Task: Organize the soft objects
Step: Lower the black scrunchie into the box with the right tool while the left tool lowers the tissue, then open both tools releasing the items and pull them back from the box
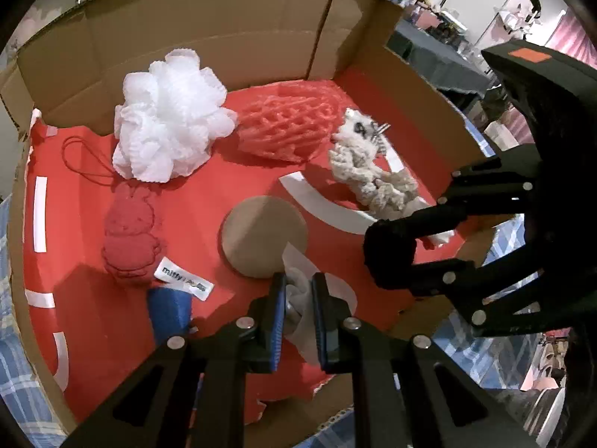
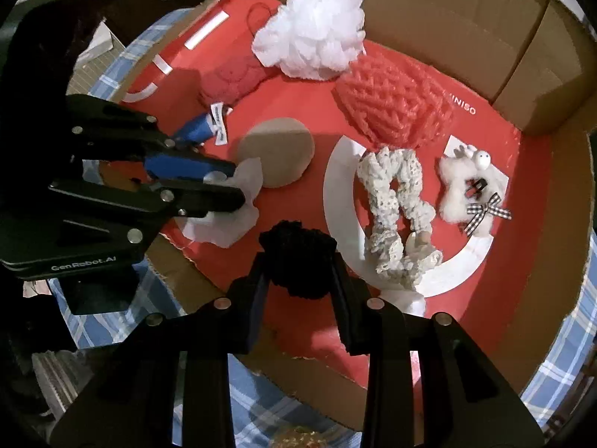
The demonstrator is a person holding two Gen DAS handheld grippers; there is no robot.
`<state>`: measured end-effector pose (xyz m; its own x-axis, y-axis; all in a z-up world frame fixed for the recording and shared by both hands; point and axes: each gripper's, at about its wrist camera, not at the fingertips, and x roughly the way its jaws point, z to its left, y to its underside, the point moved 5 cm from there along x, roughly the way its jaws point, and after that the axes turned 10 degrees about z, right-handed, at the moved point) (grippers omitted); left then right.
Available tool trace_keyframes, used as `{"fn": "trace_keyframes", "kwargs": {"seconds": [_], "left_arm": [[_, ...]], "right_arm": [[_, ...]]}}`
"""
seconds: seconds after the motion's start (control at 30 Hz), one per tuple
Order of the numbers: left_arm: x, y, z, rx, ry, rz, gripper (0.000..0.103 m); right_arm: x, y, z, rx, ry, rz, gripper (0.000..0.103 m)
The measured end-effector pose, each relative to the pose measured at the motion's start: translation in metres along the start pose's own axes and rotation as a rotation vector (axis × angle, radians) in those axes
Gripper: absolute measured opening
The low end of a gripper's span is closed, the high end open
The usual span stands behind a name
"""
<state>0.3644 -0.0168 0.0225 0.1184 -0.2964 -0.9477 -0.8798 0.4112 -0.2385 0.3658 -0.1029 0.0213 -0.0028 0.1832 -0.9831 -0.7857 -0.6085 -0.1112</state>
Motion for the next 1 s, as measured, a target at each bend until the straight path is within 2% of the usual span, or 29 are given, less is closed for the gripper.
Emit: {"fn": "trace_keyframes", "kwargs": {"seconds": [0.1, 0.17, 0.2, 0.23, 0.37, 0.4, 0.5, 0.6, 0.73, 0.83, 1.0], "left_arm": [[0.003, 0.000, 0.004, -0.013, 0.003, 0.016, 0.019], [0.004, -0.003, 0.004, -0.023, 0.001, 0.015, 0.024], [0.003, -0.004, 0.005, -0.027, 0.000, 0.011, 0.028], [0.003, -0.005, 0.006, -0.029, -0.001, 0.009, 0.032], [-0.002, -0.004, 0.008, -0.035, -0.007, -0.003, 0.036], [-0.003, -0.003, 0.008, -0.036, -0.005, -0.007, 0.039], [-0.013, -0.002, 0.009, -0.056, -0.017, -0.035, 0.058], [-0.026, 0.002, 0.012, -0.085, -0.032, -0.074, 0.070], [-0.040, 0.010, 0.009, -0.134, -0.072, -0.113, 0.089], [-0.052, 0.023, 0.005, -0.160, -0.088, -0.142, 0.097], [-0.066, 0.037, -0.003, -0.219, -0.124, -0.207, 0.102]], "right_arm": [[0.003, -0.002, 0.000, 0.001, 0.017, 0.012, 0.031], [0.004, -0.003, 0.001, -0.004, 0.019, 0.015, 0.038], [0.005, -0.006, 0.002, -0.003, 0.023, 0.012, 0.057], [0.005, -0.007, 0.004, -0.003, 0.029, 0.007, 0.067], [0.001, -0.006, 0.008, -0.013, 0.052, -0.012, 0.067], [-0.001, -0.004, 0.008, -0.010, 0.055, -0.017, 0.067], [-0.007, -0.001, 0.008, 0.004, 0.072, -0.028, 0.067], [-0.017, 0.005, 0.007, 0.035, 0.088, -0.057, 0.067], [-0.032, 0.020, 0.003, 0.104, 0.122, -0.105, 0.074], [-0.043, 0.033, 0.001, 0.161, 0.154, -0.143, 0.077], [-0.055, 0.055, -0.004, 0.270, 0.182, -0.213, 0.081]]}}
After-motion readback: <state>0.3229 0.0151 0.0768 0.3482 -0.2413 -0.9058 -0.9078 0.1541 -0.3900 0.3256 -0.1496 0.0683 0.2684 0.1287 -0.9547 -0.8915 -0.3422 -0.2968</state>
